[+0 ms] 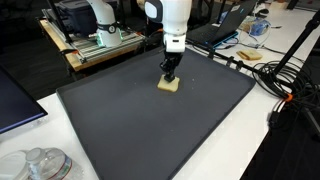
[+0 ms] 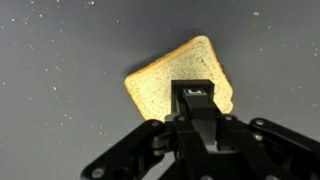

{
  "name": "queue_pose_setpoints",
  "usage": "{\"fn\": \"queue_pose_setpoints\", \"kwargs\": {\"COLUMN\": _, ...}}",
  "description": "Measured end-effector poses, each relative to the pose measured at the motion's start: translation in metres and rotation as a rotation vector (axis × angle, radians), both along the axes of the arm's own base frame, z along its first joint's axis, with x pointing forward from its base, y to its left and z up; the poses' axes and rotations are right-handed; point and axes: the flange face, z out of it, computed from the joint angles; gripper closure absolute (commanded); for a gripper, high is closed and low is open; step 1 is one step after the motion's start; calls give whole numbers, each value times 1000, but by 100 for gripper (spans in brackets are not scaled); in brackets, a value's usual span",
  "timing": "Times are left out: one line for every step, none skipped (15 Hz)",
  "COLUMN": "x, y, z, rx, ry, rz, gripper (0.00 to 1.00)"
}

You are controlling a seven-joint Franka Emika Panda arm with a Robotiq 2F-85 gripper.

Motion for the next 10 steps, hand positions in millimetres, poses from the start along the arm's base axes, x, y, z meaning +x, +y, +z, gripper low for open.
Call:
{"fn": "queue_pose_setpoints", "kwargs": {"x": 2, "y": 1, "z": -1, "rx": -3, "ry": 1, "rz": -3, "gripper": 95}}
{"fn": "queue_pose_setpoints", "kwargs": {"x": 4, "y": 1, "z": -3, "rx": -5, "ry": 3, "rz": -7, "gripper": 95}}
{"fn": "queue_pose_setpoints", "kwargs": {"x": 6, "y": 2, "z": -6, "rx": -9, "ry": 9, "rz": -12, "gripper": 95}}
{"fn": "queue_pose_setpoints", "kwargs": {"x": 8, "y": 2, "z": -9, "rx": -14, "ry": 17, "rz": -17, "gripper": 95}}
{"fn": "queue_pose_setpoints", "kwargs": {"x": 11, "y": 2, "z": -14, "rx": -19, "ry": 28, "rz": -23, "gripper": 95}}
{"fn": "queue_pose_setpoints", "kwargs": {"x": 14, "y": 3, "z": -19, "rx": -25, "ry": 40, "rz": -29, "gripper": 95}}
{"fn": "queue_pose_setpoints", "kwargs": {"x": 18, "y": 3, "z": -23, "rx": -29, "ry": 55, "rz": -33, "gripper": 95}}
{"fn": "queue_pose_setpoints", "kwargs": {"x": 22, "y": 4, "z": -24, "rx": -33, "ry": 73, "rz": -35, "gripper": 95}}
{"fn": "queue_pose_setpoints", "kwargs": {"x": 26, "y": 4, "z": -25, "rx": -37, "ry": 93, "rz": -35, "gripper": 95}}
{"fn": "queue_pose_setpoints", "kwargs": {"x": 30, "y": 5, "z": -25, "rx": -40, "ry": 111, "rz": -34, "gripper": 95}}
